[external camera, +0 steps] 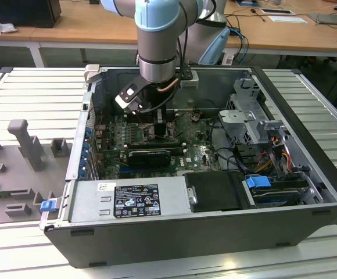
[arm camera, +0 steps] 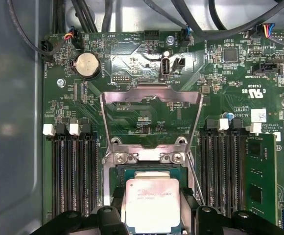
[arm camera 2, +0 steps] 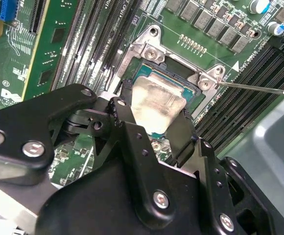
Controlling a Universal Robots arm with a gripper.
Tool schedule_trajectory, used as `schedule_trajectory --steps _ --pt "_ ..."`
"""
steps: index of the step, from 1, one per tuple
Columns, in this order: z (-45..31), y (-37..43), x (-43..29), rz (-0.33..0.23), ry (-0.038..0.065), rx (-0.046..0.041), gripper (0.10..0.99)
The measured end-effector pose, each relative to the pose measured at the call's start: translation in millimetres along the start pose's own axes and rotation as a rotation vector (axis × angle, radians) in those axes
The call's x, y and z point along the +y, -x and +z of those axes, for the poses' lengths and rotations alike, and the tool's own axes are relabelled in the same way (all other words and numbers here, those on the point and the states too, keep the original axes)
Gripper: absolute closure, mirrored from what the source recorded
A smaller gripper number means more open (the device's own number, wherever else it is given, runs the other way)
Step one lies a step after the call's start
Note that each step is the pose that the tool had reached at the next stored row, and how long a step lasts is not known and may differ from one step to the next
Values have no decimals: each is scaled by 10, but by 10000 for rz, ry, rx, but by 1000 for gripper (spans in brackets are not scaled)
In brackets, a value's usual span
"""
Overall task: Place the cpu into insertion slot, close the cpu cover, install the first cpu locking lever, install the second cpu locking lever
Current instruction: 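Place the cpu into insertion slot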
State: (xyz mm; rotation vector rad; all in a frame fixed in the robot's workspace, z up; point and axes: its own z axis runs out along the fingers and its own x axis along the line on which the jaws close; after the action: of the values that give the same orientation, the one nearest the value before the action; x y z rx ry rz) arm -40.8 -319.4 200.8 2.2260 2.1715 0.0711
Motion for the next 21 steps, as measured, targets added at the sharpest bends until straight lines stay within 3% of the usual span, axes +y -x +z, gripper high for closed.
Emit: schedule_trajectory --steps 3,4,10,15,16,21 --pt "0 0 0 0 1 1 545" --pt "0 -2 0 0 1 0 478" --pt "8 -29 2 6 -2 128 478" --pt "-3 -15 3 -7 -3 129 478" --pt "-6 -14 3 -8 -4 123 553" --pt "-34 -15 5 -304 -8 132 557"
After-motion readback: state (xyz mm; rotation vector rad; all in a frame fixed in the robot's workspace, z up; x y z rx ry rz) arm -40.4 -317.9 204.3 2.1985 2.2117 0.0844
